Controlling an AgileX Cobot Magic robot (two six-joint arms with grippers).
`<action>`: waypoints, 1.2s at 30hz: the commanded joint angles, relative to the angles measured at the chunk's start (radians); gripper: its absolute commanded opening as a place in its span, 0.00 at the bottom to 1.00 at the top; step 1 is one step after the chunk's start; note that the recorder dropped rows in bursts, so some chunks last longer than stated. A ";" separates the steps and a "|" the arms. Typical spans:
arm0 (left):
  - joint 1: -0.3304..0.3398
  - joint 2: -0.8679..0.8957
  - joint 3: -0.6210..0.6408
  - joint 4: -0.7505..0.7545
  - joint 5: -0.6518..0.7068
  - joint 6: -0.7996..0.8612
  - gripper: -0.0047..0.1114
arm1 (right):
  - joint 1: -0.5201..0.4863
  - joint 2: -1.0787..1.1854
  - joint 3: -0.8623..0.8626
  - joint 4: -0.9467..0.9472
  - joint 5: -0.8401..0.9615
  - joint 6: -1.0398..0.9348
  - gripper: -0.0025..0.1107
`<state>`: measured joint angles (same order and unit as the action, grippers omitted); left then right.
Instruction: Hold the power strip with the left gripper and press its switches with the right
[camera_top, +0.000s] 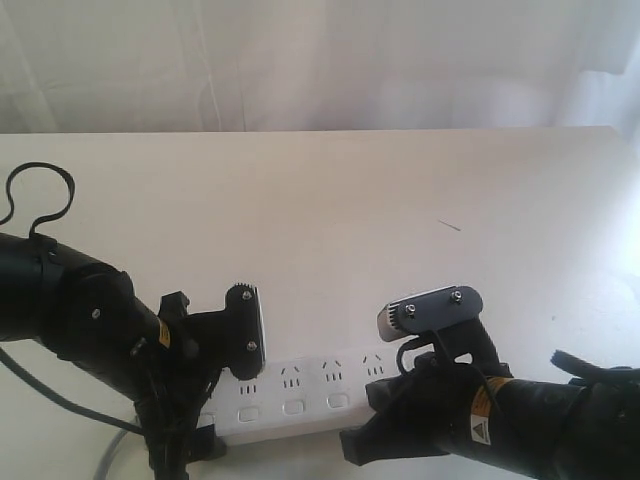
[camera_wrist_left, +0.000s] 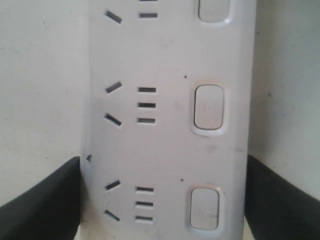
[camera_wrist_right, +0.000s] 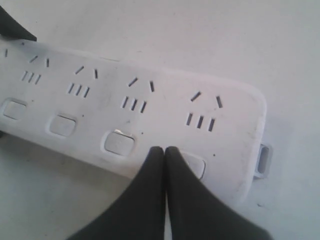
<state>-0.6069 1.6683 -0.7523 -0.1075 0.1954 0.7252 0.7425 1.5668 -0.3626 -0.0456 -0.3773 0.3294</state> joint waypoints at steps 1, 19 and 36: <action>-0.003 0.048 0.041 0.034 0.174 0.014 0.04 | -0.005 0.010 0.005 0.012 0.002 -0.015 0.02; -0.003 0.048 0.041 0.034 0.174 0.014 0.04 | -0.005 0.010 0.005 0.321 0.026 -0.314 0.02; -0.003 0.048 0.041 0.034 0.157 0.014 0.04 | -0.005 0.010 0.005 0.159 0.017 -0.134 0.02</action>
<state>-0.6069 1.6689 -0.7523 -0.1075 0.1971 0.7231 0.7401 1.5713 -0.3626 0.1324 -0.3898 0.1912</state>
